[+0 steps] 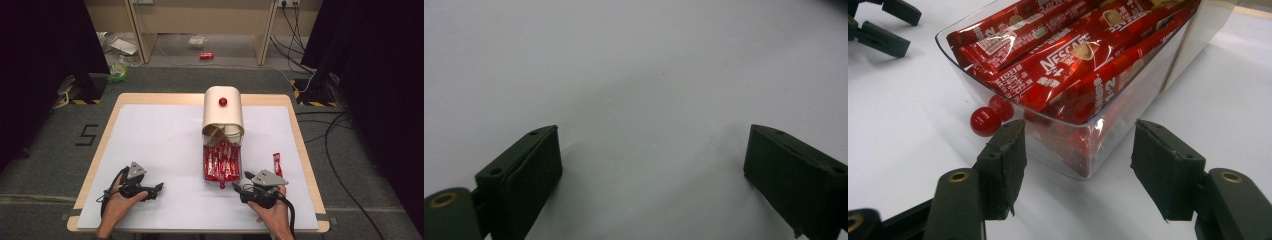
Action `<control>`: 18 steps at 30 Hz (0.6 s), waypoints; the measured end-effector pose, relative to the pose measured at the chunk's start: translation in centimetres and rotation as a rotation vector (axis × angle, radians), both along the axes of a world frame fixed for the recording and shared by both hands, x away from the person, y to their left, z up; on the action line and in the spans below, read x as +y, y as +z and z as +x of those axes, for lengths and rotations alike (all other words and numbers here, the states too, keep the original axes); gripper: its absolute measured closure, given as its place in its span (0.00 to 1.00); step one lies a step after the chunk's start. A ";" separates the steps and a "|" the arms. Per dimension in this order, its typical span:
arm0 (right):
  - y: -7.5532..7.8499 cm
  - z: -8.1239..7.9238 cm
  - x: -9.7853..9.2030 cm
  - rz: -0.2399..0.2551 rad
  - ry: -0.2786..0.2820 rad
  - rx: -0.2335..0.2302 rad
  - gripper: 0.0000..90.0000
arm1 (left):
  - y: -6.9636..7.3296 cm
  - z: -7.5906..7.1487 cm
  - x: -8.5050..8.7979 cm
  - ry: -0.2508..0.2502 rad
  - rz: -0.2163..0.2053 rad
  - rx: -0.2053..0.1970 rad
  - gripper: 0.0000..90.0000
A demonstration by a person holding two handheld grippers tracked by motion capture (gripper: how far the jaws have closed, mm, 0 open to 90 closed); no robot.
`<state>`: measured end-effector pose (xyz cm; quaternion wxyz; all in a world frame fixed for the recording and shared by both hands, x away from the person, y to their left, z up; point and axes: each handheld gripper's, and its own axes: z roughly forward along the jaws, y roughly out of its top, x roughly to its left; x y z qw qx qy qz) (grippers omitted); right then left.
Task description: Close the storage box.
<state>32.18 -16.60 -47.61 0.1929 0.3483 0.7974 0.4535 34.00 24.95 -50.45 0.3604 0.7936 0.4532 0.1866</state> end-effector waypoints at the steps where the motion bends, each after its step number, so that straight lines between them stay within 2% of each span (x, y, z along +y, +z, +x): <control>1: 0.1 0.0 0.0 0.006 -0.001 -0.001 0.43 | 0.0 0.0 0.0 0.000 -0.001 0.000 0.09; 12: 0.4 0.7 0.1 0.065 -0.026 -0.027 0.42 | 0.0 0.0 0.0 0.002 -0.004 0.000 0.09; 18: 0.5 0.9 0.3 0.069 -0.038 -0.049 0.42 | 0.0 0.0 0.0 0.002 -0.003 0.000 0.09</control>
